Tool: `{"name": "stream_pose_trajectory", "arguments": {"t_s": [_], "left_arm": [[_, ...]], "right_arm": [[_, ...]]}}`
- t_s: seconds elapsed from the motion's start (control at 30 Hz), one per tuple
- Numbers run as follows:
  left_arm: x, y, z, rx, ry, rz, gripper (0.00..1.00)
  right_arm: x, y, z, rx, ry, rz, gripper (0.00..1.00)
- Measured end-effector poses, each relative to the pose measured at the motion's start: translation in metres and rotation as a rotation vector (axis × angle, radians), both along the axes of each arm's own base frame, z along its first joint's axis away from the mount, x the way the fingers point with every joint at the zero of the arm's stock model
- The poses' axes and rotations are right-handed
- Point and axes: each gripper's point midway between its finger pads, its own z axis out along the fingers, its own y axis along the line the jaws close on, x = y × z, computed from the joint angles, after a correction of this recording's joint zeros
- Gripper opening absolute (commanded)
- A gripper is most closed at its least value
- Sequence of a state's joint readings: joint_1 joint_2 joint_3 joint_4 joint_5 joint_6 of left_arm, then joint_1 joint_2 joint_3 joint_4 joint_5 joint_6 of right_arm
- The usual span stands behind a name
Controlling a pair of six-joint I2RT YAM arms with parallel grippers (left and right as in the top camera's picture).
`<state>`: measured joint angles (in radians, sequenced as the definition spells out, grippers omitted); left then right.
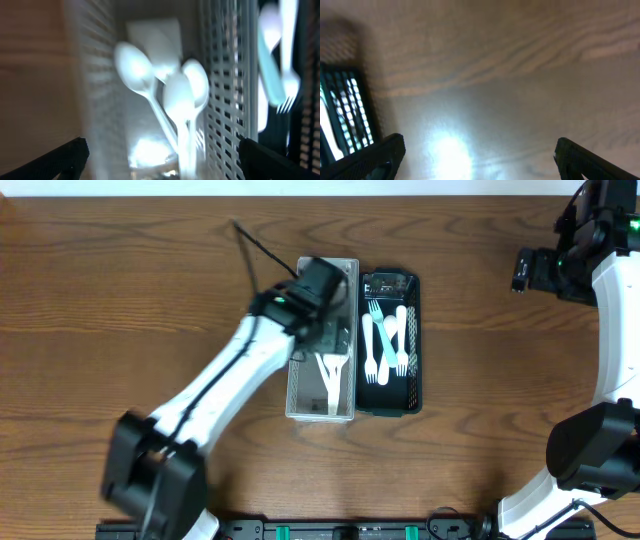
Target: Pack container
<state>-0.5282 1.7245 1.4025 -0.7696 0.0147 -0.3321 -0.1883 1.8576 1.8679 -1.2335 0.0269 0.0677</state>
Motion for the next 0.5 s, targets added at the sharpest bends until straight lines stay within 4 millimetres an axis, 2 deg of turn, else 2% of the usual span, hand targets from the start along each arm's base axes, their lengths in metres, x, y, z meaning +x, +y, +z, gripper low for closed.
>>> {"name": "stream_pose_trajectory", "arguments": {"t_s": [0.13, 0.23, 0.4, 0.5], "left_arm": [[0.031, 0.034, 0.060, -0.044, -0.204, 0.110, 0.98], [0.056, 0.074, 0.100, -0.070, -0.346, 0.228, 0.98], [0.093, 0.155, 0.131, -0.068, -0.505, 0.435, 0.98], [0.114, 0.202, 0.149, -0.068, -0.612, 0.541, 0.98]], "right_arm": [[0.029, 0.003, 0.012, 0.000, -0.125, 0.030, 0.99], [0.058, 0.011, 0.027, -0.020, -0.253, 0.067, 0.99], [0.111, 0.046, 0.071, -0.045, -0.519, 0.158, 0.99], [0.134, 0.063, 0.100, -0.051, -0.669, 0.195, 0.99]]}}
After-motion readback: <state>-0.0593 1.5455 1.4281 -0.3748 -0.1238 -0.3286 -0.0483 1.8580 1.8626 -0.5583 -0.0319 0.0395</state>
